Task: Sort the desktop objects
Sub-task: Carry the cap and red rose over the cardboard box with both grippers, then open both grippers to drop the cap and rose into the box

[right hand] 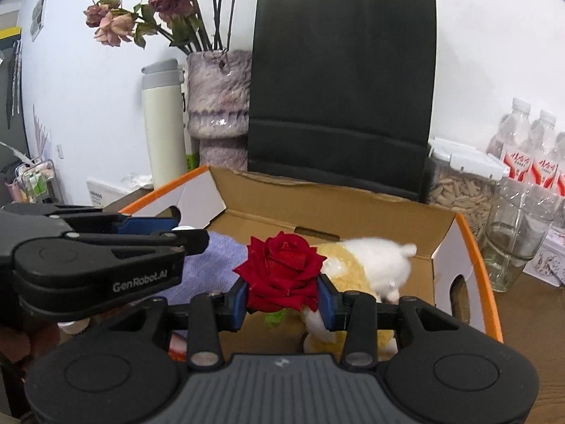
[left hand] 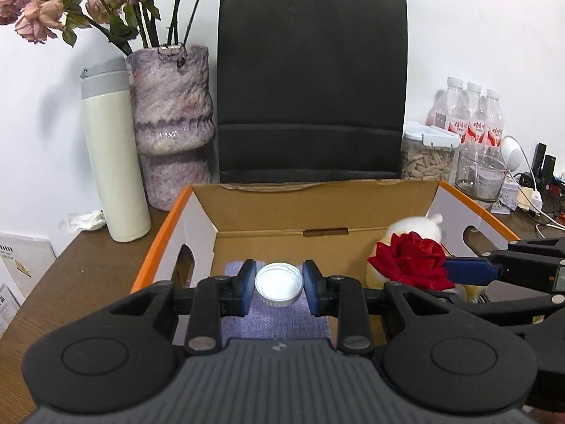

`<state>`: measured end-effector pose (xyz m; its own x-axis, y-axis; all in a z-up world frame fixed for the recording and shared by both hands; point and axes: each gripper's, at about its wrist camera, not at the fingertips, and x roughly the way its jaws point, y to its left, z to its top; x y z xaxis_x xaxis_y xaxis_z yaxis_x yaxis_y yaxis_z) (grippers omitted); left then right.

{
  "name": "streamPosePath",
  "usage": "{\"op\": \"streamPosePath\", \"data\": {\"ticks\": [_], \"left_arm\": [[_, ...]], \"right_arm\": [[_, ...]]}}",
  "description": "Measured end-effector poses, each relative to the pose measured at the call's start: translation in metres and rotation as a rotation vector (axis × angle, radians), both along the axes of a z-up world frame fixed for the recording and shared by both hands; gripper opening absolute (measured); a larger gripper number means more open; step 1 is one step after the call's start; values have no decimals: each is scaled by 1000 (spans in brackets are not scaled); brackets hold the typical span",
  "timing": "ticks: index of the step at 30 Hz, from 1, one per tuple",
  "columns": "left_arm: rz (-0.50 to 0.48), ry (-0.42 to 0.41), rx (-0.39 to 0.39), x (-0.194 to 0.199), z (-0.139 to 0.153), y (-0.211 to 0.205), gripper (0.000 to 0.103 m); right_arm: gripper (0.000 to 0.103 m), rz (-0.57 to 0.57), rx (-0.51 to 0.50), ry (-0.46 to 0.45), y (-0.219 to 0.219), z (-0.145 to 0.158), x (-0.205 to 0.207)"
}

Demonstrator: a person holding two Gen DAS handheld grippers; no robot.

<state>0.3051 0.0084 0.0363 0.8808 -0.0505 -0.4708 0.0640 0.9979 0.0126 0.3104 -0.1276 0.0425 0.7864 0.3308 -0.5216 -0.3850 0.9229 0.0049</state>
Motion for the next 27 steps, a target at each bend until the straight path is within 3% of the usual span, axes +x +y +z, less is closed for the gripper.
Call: {"op": "streamPosePath", "data": {"ticks": [7, 13, 15, 17, 18, 20, 22, 23, 25, 27], "left_arm": [[4, 23, -12, 2, -3, 3, 29], [11, -8, 21, -3, 1, -1, 32], [20, -25, 29, -6, 4, -1, 38], [51, -44, 33, -9, 7, 0, 54], [66, -53, 30, -10, 8, 2, 59], [95, -71, 20, -12, 11, 6, 77], [115, -88, 11, -13, 15, 8, 87], [121, -95, 7, -14, 17, 9, 94], [143, -114, 8, -15, 19, 10, 103], [152, -128, 19, -17, 20, 9, 103]], "right_arm": [[39, 3, -20, 2, 3, -1, -1], [45, -17, -14, -25, 0, 3, -4], [49, -28, -18, -36, -2, 6, -5], [56, -43, -16, -49, -5, 9, -6], [62, -55, -13, -55, -6, 11, -6], [75, -82, -8, -67, -11, 14, -5], [91, -98, 6, -72, -17, 17, -4], [93, -101, 15, -70, -20, 18, -3], [103, -110, 36, -65, -25, 21, -2], [103, -107, 46, -60, -28, 23, -3]]}}
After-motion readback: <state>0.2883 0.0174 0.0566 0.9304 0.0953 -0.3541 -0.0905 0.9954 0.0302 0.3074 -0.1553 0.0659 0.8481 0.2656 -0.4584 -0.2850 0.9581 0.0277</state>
